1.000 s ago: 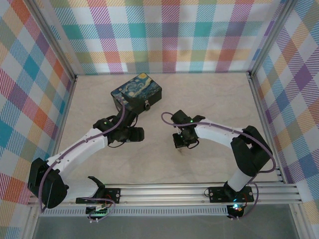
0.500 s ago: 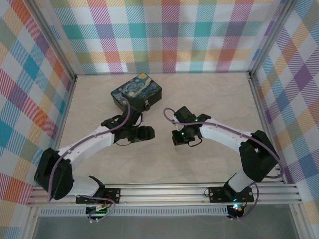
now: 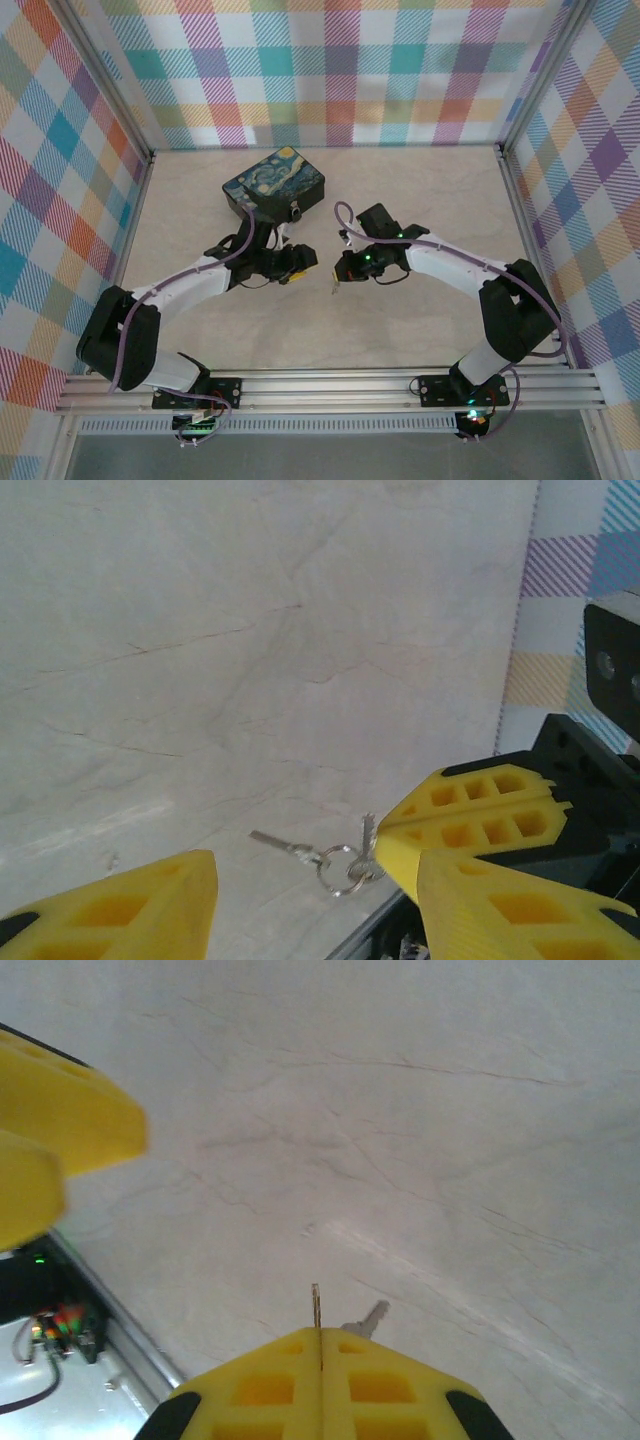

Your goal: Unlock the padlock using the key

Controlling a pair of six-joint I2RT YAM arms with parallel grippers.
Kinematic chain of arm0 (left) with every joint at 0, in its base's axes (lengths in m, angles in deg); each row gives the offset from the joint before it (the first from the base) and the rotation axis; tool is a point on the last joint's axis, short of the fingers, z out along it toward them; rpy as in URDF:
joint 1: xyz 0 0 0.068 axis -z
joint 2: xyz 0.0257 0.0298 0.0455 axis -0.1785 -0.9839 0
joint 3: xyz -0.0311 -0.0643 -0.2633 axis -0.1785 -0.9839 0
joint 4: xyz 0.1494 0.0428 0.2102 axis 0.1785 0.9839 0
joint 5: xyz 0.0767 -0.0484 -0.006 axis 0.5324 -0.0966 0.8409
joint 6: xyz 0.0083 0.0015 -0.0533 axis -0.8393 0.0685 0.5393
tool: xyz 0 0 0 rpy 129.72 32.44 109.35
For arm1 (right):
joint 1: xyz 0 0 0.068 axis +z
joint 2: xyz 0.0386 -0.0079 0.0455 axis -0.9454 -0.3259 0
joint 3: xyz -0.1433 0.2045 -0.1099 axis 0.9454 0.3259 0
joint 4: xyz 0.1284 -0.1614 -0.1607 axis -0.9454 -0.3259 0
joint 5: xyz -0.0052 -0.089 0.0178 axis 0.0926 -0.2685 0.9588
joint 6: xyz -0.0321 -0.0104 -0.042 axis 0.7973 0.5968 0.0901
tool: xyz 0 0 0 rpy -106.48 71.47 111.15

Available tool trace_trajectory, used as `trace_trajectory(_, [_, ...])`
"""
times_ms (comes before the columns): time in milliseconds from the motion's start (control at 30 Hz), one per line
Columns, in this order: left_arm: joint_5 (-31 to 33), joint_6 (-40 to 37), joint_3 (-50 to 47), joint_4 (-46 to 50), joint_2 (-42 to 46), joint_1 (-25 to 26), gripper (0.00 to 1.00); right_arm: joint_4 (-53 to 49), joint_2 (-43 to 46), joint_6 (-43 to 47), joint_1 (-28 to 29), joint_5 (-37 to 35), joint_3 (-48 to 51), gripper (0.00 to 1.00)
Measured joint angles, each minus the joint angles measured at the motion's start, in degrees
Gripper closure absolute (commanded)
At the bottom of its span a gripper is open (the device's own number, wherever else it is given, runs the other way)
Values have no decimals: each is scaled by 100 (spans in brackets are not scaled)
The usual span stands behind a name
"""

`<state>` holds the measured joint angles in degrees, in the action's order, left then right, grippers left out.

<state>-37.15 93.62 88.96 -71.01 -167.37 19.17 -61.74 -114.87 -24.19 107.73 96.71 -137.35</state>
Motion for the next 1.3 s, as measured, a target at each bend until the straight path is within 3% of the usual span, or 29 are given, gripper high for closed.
trace_trajectory(233, [-361, 785, -219, -929, -260, -101, 51, 422, -76, -308, -4, 444, -7, 100])
trace_trajectory(533, [-490, 1298, -426, -1399, -181, -531, 56, 938, -501, -804, -11, 785, -197, 100])
trace_trajectory(1300, [-656, 1834, -595, -1989, -136, -706, 67, 1891, -763, -1609, -122, 1189, -254, 100])
